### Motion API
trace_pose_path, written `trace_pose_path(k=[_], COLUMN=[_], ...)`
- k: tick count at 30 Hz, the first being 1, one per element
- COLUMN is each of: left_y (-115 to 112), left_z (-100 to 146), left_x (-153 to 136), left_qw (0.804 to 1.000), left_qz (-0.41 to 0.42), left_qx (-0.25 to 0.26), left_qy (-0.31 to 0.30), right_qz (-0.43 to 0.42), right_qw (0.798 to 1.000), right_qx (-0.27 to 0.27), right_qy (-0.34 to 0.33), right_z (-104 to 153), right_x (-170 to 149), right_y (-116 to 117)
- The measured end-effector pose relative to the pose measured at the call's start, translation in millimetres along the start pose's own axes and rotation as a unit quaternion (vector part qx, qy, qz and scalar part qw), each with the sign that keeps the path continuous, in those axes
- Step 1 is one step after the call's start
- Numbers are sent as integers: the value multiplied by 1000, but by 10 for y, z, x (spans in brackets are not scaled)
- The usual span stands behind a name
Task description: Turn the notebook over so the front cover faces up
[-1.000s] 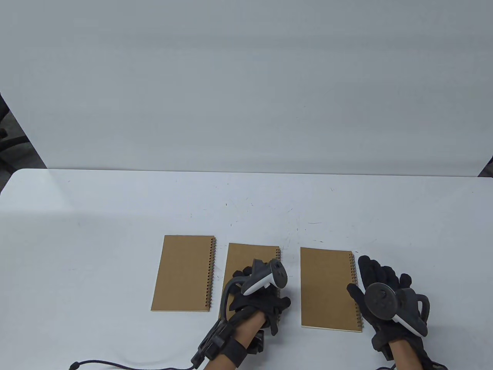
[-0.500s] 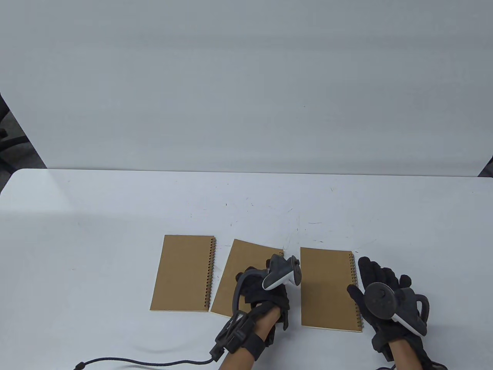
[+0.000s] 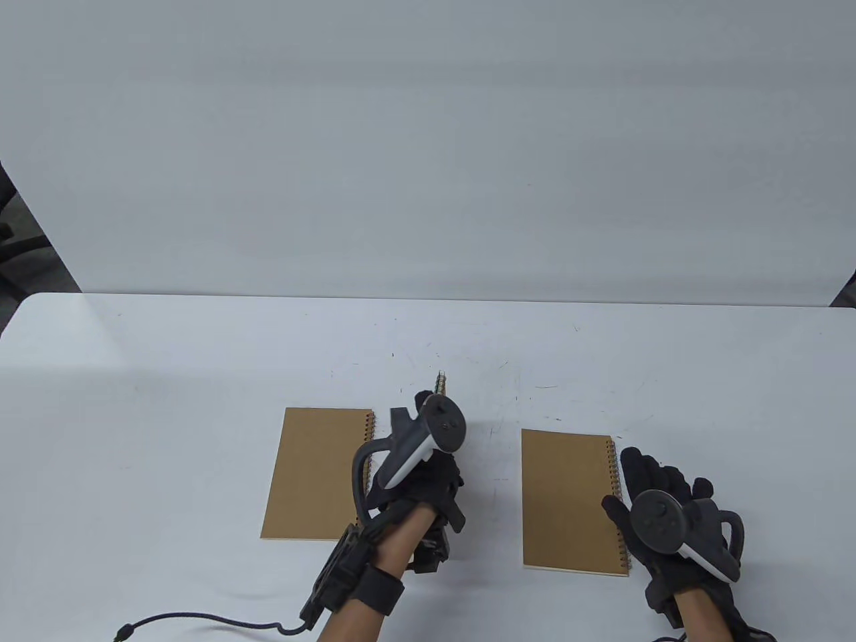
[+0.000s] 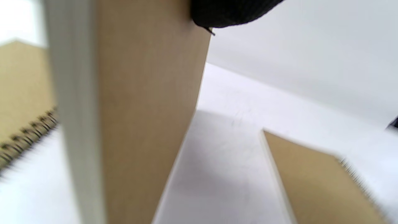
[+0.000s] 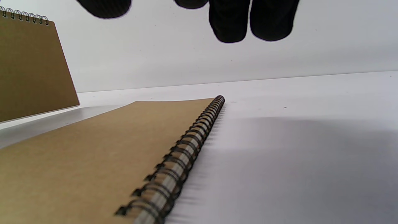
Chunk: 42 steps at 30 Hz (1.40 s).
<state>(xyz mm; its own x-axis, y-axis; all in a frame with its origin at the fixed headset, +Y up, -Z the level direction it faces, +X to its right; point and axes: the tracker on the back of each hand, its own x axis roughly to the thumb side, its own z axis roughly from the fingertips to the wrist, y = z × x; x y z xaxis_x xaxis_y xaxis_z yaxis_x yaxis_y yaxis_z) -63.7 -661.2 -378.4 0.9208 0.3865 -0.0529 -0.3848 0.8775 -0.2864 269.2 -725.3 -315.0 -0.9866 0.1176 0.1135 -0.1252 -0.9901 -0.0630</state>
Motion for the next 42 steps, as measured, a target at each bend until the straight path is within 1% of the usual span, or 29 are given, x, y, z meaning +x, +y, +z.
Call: trace_pose_path(k=[1, 3, 5, 6, 7, 9, 12, 13, 15, 17, 19, 20, 24, 28, 31, 33, 35, 37, 38, 39, 40, 42], left_y=[-28, -130, -270, -297, -357, -438, -561, -598, -642, -672, -678, -669, -544, -385, -331, -337, -368, -408, -429, -456, -471, -484], left_z=[-12, -51, -99, -112, -143, -172, -212, -222, -239, -253, -263, -259, -213, -166, -162, -172, -210, -241, -258, -279, -294, -341], left_x=[-98, -261, -405, -438, -496, -546, -550, -531, -496, -468, -460, -460, -474, -606, -770, -869, -1012, -1098, -1137, -1172, -1191, -1227], left_qw=[998, 993, 991, 992, 993, 995, 995, 992, 986, 978, 972, 970, 960, 959, 960, 960, 958, 957, 959, 961, 960, 962], left_qz=[54, 114, 121, 113, 100, 64, -30, -71, -126, -164, -183, -189, -243, -241, -232, -221, -207, -201, -198, -195, -200, -193], left_qx=[-10, -31, -51, -45, -40, -54, -63, -60, -62, -66, -81, -80, -45, -28, -44, -58, -94, -113, -115, -103, -102, -112], left_qy=[-6, 6, 29, 32, 36, 58, 74, 81, 95, 108, 122, 133, 134, 146, 153, 162, 173, 175, 169, 169, 170, 154], right_qz=[0, 2, 5, 5, 6, 7, 8, 9, 10, 12, 11, 11, 12, 10, 12, 12, 13, 14, 15, 15, 16, 16], right_qw=[1000, 1000, 1000, 1000, 1000, 1000, 1000, 1000, 1000, 1000, 1000, 1000, 1000, 1000, 1000, 1000, 1000, 999, 999, 999, 999, 999], right_qx=[2, 5, 11, 11, 14, 16, 20, 20, 21, 23, 23, 23, 19, 19, 22, 23, 27, 29, 31, 32, 33, 38], right_qy=[0, 0, 1, 1, 1, 2, 3, 3, 4, 4, 5, 6, 6, 7, 7, 6, 7, 7, 7, 7, 7, 7], right_z=[-1, -4, -9, -9, -12, -10, -13, -13, -13, -12, -14, -13, -14, -16, -21, -24, -25, -25, -27, -27, -27, -26], right_x=[1, 2, 3, 3, 2, 3, 5, 6, 7, 7, 4, 3, -4, -13, -14, -14, -15, -15, -15, -16, -17, -18], right_y=[4, 11, 25, 27, 32, 33, 32, 32, 31, 29, 28, 27, 17, 20, 21, 23, 27, 26, 28, 28, 30, 35])
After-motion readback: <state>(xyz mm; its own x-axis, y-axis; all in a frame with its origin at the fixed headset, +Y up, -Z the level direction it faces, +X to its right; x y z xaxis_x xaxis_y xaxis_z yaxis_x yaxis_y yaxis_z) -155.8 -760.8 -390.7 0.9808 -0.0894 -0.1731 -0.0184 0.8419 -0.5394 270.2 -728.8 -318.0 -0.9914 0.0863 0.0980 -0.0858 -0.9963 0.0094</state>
